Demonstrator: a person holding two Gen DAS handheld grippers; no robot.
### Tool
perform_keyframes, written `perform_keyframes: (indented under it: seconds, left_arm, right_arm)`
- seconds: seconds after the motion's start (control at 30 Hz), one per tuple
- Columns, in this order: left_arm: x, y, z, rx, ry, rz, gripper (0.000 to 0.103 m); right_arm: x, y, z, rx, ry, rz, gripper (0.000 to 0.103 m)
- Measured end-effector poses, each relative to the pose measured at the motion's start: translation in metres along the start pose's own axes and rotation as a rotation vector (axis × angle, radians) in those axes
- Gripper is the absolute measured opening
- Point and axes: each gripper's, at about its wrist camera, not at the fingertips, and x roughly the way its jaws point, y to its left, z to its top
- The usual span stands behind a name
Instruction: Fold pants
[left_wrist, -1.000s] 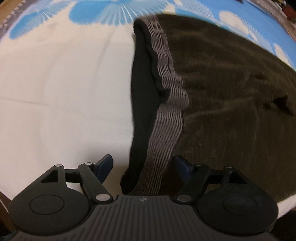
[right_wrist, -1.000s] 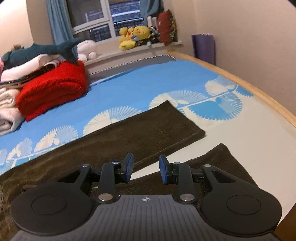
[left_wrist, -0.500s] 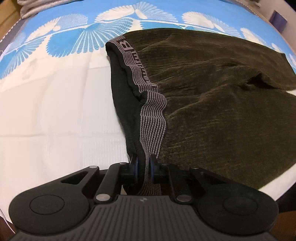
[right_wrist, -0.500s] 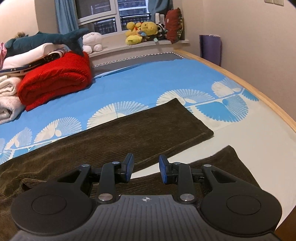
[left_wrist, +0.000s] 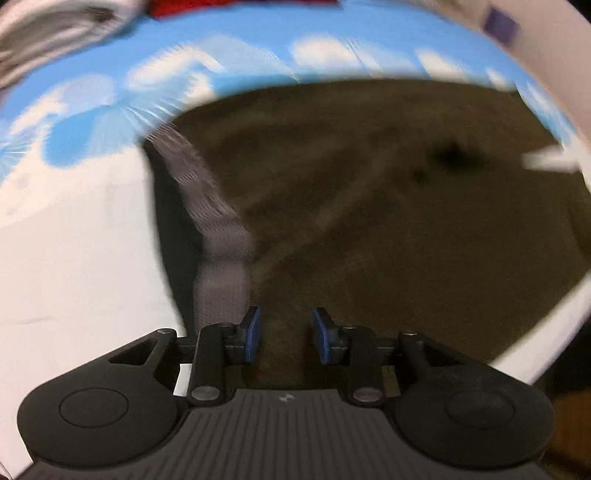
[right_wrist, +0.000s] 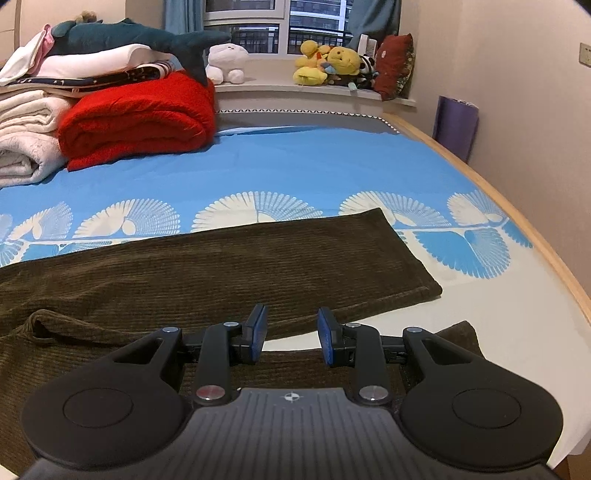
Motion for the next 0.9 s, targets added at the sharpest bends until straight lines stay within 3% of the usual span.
perform_keyframes:
  seconds: [0.07,0.13,0.27,0.43,0.5,0.6,0.77,0.9]
  left_arm:
    - [0.025,-0.010,-0.007,0.070,0.143,0.066,0.035]
    - [0.024,-0.014,-0.005,0.098,0.137,0.078,0.036]
    - [0.002,-0.001,0.011,-0.038,0.025,0.028,0.040]
    - [-0.013,0.014,0.034,-0.203,-0.112,0.074,0.048]
    - [-0.018,0.019,0.043,-0.272,-0.159,0.084,0.059]
    - [-0.024,0.018,0.057,-0.353,-0.234,0.093,0.061]
    - [-0.028,-0.002,0.080,-0.357,-0.338,0.154,0.061]
    - [-0.025,-0.019,0.099,-0.341,-0.348,0.155,0.061]
  right_arm:
    - [0.000,-0.003,0.000,0.011,-0.001,0.002,0.031]
    - [0.000,-0.005,0.000,0.017,-0.002,0.002,0.031]
    - [0.001,-0.010,-0.001,0.021,-0.004,0.001,0.031]
    - [0.001,-0.008,0.002,0.017,-0.048,0.014,0.031]
    - [-0.002,-0.005,0.004,0.019,-0.094,0.023,0.032]
    - [-0.008,0.002,0.010,0.032,-0.164,0.023,0.048]
    - [-0.006,0.018,0.023,0.065,-0.188,0.067,0.050]
    - [0.000,0.037,0.032,0.036,-0.184,0.095,0.050]
